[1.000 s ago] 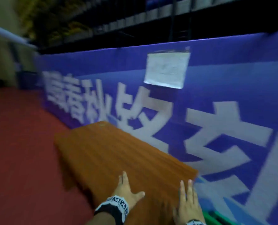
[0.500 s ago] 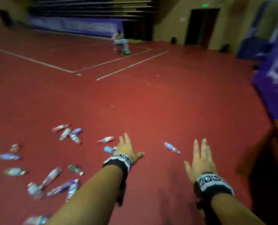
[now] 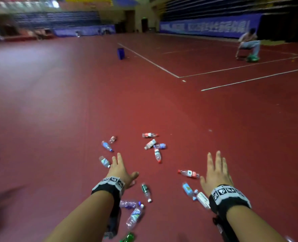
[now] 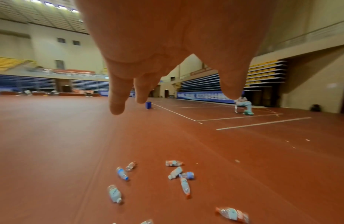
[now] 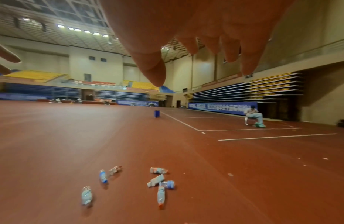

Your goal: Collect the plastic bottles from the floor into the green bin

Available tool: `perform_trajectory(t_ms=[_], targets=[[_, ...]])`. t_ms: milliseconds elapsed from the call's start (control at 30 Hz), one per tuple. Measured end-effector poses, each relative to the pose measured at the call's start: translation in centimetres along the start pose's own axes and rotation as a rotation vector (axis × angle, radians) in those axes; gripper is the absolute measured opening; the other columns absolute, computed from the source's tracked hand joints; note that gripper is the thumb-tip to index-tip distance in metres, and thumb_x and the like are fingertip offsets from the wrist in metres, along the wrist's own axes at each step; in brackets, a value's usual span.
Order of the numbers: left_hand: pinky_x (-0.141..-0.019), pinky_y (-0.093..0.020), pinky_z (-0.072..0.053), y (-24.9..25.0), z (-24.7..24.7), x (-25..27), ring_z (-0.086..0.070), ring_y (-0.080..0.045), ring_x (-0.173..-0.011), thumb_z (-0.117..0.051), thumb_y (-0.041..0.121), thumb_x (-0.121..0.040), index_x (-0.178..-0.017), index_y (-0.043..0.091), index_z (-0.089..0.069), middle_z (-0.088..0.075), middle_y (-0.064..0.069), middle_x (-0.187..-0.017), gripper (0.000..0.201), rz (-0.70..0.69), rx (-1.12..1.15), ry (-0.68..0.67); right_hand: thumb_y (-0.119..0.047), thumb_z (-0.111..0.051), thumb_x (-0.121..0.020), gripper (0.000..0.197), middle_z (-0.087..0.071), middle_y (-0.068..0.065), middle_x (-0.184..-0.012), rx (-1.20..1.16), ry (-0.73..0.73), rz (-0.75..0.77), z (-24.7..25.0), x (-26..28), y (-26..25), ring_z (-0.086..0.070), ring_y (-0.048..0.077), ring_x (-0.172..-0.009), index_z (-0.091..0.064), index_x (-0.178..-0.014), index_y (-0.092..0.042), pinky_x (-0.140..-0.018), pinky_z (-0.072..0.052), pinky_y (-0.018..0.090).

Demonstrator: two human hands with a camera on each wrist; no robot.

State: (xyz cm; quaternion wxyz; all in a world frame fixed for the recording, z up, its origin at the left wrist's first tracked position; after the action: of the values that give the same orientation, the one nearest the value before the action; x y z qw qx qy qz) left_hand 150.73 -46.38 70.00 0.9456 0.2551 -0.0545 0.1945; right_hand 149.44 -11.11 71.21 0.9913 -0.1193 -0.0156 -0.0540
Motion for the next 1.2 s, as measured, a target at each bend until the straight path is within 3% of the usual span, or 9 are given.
perform_trajectory(t_ms=[133, 267, 467, 600, 767, 933, 1100, 1200], targets=[[-0.117, -0.04, -0.026, -5.0, 1.1, -5.2, -0.019, -0.034, -0.147, -0.071, 0.052, -0.081, -0.154, 0.013, 0.013, 0.007, -0.017, -0.162, 0.118, 0.178, -0.009, 0.012, -0.038, -0.054, -0.095, 0.095, 0.032, 0.006, -0.159, 0.054, -0.087, 0.177, -2.0, -8.2, -7.5, 0.012, 0.028, -0.151, 0.018, -0.155, -0.022, -0.121, -0.015, 0.042], [-0.119, -0.042, -0.023, -6.5, 1.6, -13.2, -0.013, -0.034, -0.149, -0.072, 0.053, -0.079, -0.154, 0.017, 0.016, 0.01, -0.016, -0.162, 0.121, 0.219, -0.002, -0.002, -0.035, -0.052, -0.095, 0.094, 0.033, 0.006, -0.158, 0.097, -0.115, 0.286, -3.7, -16.1, -13.3, 0.014, 0.027, -0.151, 0.02, -0.154, -0.023, -0.121, -0.009, 0.04], [-0.114, -0.049, -0.031, -0.8, 3.9, -28.6, -0.022, -0.033, -0.146, -0.071, 0.059, -0.076, -0.153, 0.032, 0.012, 0.008, -0.014, -0.162, 0.116, 0.078, 0.017, 0.012, -0.035, -0.052, -0.096, 0.094, 0.032, 0.007, -0.158, 0.126, -0.091, 0.189, -3.0, -27.8, -15.8, 0.013, 0.027, -0.151, 0.02, -0.154, -0.023, -0.121, -0.01, 0.04], [-0.116, -0.049, -0.029, 4.5, 4.7, -37.1, -0.011, -0.033, -0.149, -0.068, 0.056, -0.081, -0.152, 0.035, 0.016, 0.013, -0.011, -0.162, 0.112, 0.008, -0.045, -0.065, -0.036, -0.053, -0.096, 0.094, 0.031, 0.006, -0.159, 0.099, -0.064, 0.103, -2.1, -35.1, -16.7, 0.011, 0.027, -0.151, 0.019, -0.155, -0.023, -0.121, -0.011, 0.042], [-0.115, -0.048, -0.029, 10.3, 3.6, -48.3, -0.012, -0.034, -0.149, -0.066, 0.053, -0.084, -0.152, 0.04, 0.016, 0.015, -0.007, -0.162, 0.107, -0.08, -0.088, -0.134, -0.035, -0.052, -0.096, 0.094, 0.032, 0.005, -0.159, 0.067, -0.08, 0.062, -4.9, -44.7, -18.1, 0.012, 0.026, -0.151, 0.021, -0.154, -0.023, -0.121, -0.012, 0.042], [-0.113, -0.053, -0.033, 12.0, 3.4, -61.2, -0.011, -0.031, -0.149, -0.069, 0.056, -0.08, -0.148, 0.046, 0.019, 0.016, -0.006, -0.162, 0.112, -0.046, -0.163, -0.136, -0.036, -0.055, -0.095, 0.096, 0.031, 0.007, -0.159, 0.032, -0.121, 0.042, -8.2, -57.4, -20.9, 0.01, 0.028, -0.151, 0.019, -0.155, -0.022, -0.123, -0.013, 0.042], [-0.11, -0.053, -0.037, 13.3, 7.6, -72.5, -0.013, -0.031, -0.149, -0.07, 0.059, -0.078, -0.148, 0.047, 0.019, 0.015, -0.005, -0.162, 0.113, 0.016, -0.17, -0.084, -0.035, -0.055, -0.095, 0.095, 0.028, 0.007, -0.16, -0.012, -0.106, 0.145, -7.5, -71.5, -29.7, 0.009, 0.028, -0.151, 0.018, -0.155, -0.022, -0.122, -0.014, 0.043], [-0.104, -0.051, -0.044, 13.1, 9.1, -78.0, -0.014, -0.03, -0.149, -0.07, 0.058, -0.078, -0.146, 0.05, 0.02, 0.017, -0.002, -0.162, 0.113, 0.04, -0.155, -0.093, -0.034, -0.054, -0.095, 0.096, 0.03, 0.006, -0.16, -0.013, -0.152, 0.24, -8.4, -77.0, -36.2, 0.012, 0.027, -0.151, 0.02, -0.154, -0.023, -0.122, -0.011, 0.043]])
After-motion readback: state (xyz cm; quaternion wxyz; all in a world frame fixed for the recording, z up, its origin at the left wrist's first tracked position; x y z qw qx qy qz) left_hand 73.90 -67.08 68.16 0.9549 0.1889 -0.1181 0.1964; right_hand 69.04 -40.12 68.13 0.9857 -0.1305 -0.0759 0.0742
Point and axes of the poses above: each hand's wrist, its own x-axis away from the middle knuckle, its own z-axis out of the back of the hand, y = z × x, the point moved 7 cm from there along -x, towards the middle knuckle
